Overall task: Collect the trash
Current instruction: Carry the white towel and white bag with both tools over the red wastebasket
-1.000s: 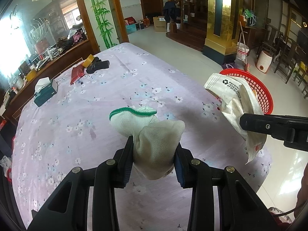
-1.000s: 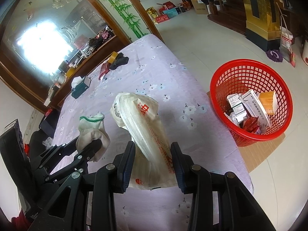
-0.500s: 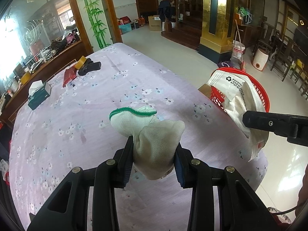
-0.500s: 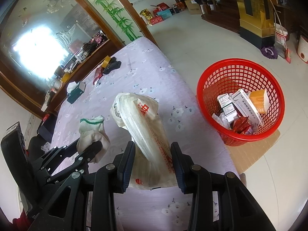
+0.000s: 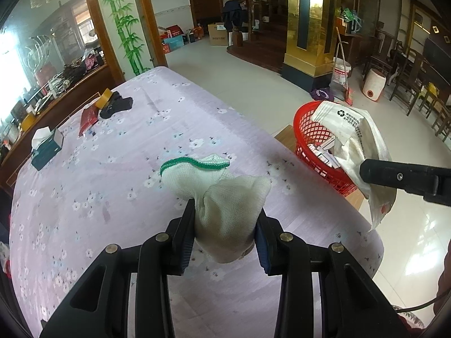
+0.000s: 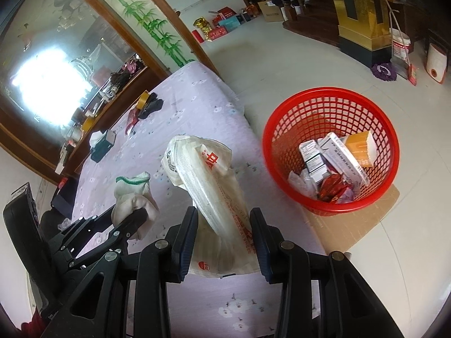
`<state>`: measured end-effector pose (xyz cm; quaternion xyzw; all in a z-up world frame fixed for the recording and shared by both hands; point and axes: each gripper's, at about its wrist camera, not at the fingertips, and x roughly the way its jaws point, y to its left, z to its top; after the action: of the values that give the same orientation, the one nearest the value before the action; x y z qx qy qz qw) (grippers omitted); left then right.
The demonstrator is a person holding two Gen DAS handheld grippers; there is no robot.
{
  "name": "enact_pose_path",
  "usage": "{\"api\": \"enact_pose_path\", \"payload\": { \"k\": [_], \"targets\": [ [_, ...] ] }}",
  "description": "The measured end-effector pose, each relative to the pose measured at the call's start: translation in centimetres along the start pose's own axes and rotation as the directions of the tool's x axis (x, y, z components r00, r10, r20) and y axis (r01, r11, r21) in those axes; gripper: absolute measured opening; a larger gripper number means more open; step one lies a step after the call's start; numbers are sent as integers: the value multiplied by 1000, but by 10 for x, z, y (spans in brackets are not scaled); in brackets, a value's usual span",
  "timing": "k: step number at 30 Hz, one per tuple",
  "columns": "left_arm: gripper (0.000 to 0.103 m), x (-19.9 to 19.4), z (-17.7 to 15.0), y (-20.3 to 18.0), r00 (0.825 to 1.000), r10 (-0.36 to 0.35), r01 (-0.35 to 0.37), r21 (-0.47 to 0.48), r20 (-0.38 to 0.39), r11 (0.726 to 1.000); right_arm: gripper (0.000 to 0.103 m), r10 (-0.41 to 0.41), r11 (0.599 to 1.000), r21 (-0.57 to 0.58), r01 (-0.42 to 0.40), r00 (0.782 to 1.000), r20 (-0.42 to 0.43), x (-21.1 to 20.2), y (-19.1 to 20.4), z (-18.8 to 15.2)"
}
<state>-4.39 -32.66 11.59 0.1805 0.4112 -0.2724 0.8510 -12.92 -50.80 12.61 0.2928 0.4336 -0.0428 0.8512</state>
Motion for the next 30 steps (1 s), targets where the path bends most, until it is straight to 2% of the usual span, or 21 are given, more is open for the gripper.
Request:
{"api": "enact_pose_path", "payload": {
  "k": [30],
  "targets": [
    [36,14,56,-61,993,-115,112,79,31,991,42,-93,985,157,77,991,99,-45,-84,39]
  ]
}}
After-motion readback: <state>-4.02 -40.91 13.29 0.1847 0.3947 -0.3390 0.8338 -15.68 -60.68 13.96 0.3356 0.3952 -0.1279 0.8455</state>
